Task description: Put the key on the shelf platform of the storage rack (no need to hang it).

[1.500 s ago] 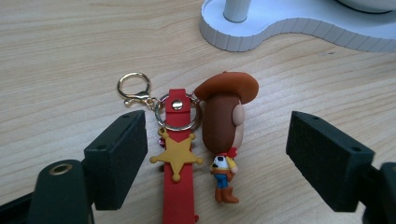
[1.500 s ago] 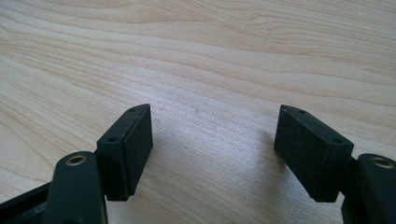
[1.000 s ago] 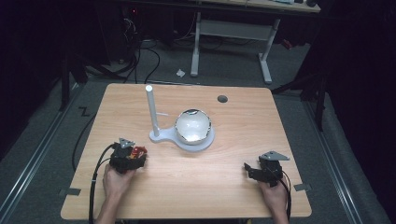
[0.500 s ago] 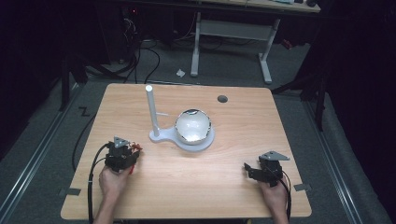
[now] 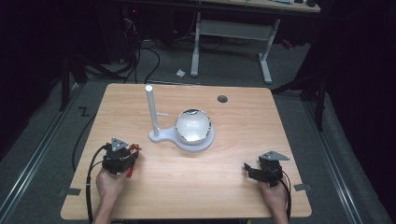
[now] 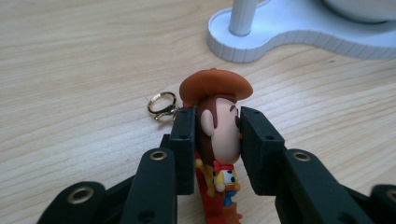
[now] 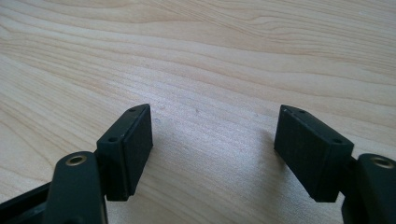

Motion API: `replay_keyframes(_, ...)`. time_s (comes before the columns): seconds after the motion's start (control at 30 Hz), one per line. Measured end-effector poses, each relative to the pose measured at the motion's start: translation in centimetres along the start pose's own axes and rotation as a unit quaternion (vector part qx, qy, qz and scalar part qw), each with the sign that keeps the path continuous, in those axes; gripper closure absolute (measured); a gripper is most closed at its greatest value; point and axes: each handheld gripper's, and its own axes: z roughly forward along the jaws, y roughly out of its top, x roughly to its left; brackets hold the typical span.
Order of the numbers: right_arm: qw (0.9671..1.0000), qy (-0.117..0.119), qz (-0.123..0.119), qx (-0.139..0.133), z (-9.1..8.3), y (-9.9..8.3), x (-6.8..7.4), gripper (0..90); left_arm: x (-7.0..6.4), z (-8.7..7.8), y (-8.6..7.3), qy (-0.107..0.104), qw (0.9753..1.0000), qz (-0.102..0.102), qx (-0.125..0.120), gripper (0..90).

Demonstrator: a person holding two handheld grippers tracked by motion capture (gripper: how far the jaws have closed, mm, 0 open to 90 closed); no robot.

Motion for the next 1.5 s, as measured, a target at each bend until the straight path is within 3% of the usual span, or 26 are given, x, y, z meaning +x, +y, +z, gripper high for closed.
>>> replay_keyframes(0.07, 1.0, 0.0, 0.0, 0.0, 0.0, 0.0, 0.0, 28.2, -0.2, -0.6, 0.4, -0.005, 1.0, -0.006, 0.002, 68.1)
replay_keyframes(0.27, 1.0, 0.0, 0.0, 0.0, 0.0, 0.0, 0.0, 28.2, -1.3, -2.9, 1.4, -0.044, 0.999, -0.001, -0.002, 68.1)
replay_keyframes(0.5, 1.0, 0.0, 0.0, 0.0, 0.0, 0.0, 0.0, 28.2, -2.6, -5.2, 2.3, -0.075, 0.997, -0.014, -0.005, 68.2)
replay_keyframes(0.63, 1.0, 0.0, 0.0, 0.0, 0.0, 0.0, 0.0, 28.2, -3.5, -6.2, 2.5, -0.093, 0.9955, -0.015, 0.004, 68.2)
replay_keyframes(0.87, 1.0, 0.0, 0.0, 0.0, 0.0, 0.0, 0.0, 28.2, -4.8, -7.2, 2.4, -0.106, 0.9938, -0.011, 0.031, 68.1)
replay_keyframes(1.1, 1.0, 0.0, 0.0, 0.0, 0.0, 0.0, 0.0, 28.2, -6.2, -8.4, 2.5, -0.124, 0.9902, -0.02, 0.062, 68.1)
replay_keyframes(1.27, 1.0, 0.0, 0.0, 0.0, 0.0, 0.0, 0.0, 28.2, -7.4, -9.3, 2.3, -0.147, 0.9856, -0.008, 0.083, 68.1)
replay_keyframes(1.5, 1.0, 0.0, 0.0, 0.0, 0.0, 0.0, 0.0, 28.2, -8.9, -9.7, 2.0, -0.156, 0.9815, -0.002, 0.111, 68.1)
